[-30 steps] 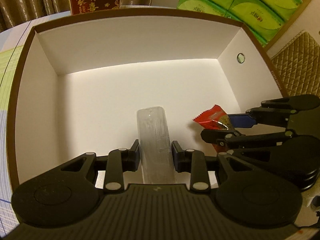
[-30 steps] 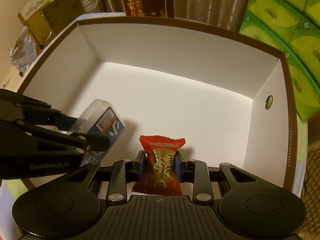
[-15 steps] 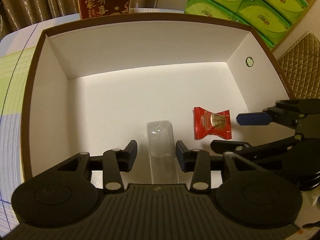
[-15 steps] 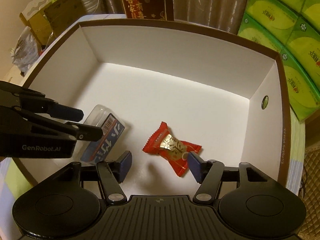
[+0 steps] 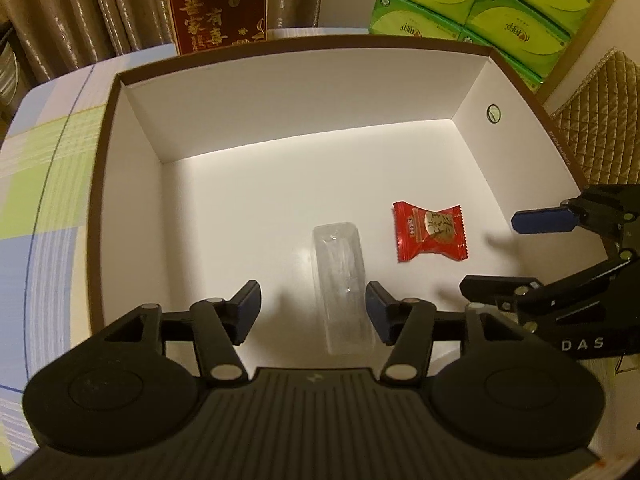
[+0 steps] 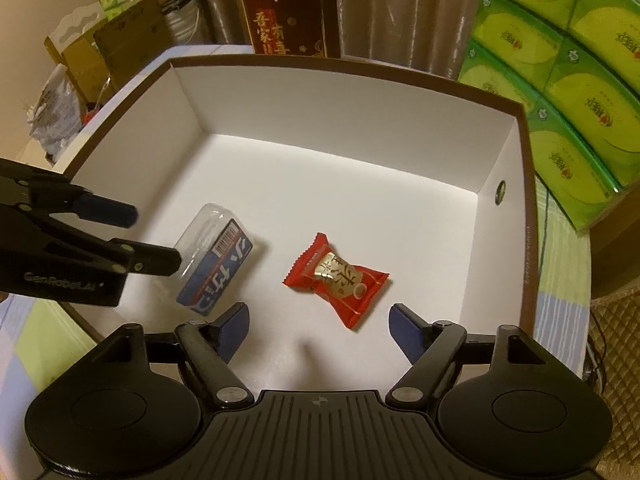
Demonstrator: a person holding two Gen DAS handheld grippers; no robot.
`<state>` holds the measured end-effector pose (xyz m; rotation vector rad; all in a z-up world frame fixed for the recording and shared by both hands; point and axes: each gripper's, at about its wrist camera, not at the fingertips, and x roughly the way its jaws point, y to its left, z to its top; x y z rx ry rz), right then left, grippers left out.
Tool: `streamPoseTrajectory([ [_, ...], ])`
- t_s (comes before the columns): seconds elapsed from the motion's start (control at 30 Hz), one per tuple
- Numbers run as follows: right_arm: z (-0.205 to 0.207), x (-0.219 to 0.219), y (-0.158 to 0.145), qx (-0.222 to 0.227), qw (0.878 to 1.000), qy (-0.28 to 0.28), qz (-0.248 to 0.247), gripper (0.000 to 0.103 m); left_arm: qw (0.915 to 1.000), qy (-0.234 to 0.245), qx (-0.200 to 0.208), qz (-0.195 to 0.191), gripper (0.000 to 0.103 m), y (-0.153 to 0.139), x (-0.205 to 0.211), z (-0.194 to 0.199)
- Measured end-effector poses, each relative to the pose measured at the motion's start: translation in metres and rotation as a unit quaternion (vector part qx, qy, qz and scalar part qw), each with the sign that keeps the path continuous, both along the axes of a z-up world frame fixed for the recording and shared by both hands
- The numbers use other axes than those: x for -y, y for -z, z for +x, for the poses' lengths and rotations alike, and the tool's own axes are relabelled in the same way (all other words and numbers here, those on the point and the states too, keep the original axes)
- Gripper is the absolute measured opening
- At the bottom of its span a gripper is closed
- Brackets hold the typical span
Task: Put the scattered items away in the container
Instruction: 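Open the right tool dropping the candy while the left tool releases the clear box, then withdraw both open tools from the box back toward the remaining items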
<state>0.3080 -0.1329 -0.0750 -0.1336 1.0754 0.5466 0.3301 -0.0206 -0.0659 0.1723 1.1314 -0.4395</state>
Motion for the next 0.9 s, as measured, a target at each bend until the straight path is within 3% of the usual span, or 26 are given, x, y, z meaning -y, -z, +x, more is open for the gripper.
streamPoseTrajectory([
  [0.03,-0.002,0.000,-0.001,0.002,1.000,0.001,0.001,0.076,1.0000,-0.001,0.002,0.001,0.061,-0.002,-0.001,-0.002],
  [0.43,-0.024,0.007,-0.027,0.048,0.999,0.019,0.001,0.094,0.9989,-0.007,0.046,0.011,0.081,-0.034,-0.007,-0.028],
  [0.63,-0.037,0.013,-0.041,0.069,0.997,0.036,0.011,0.098,0.9973,-0.014,0.071,0.013,0.091,-0.054,-0.011,-0.044],
  [0.9,-0.056,0.019,-0.054,0.076,0.996,0.049,0.024,0.098,0.9959,-0.024,0.087,0.005,0.092,-0.071,-0.021,-0.065],
])
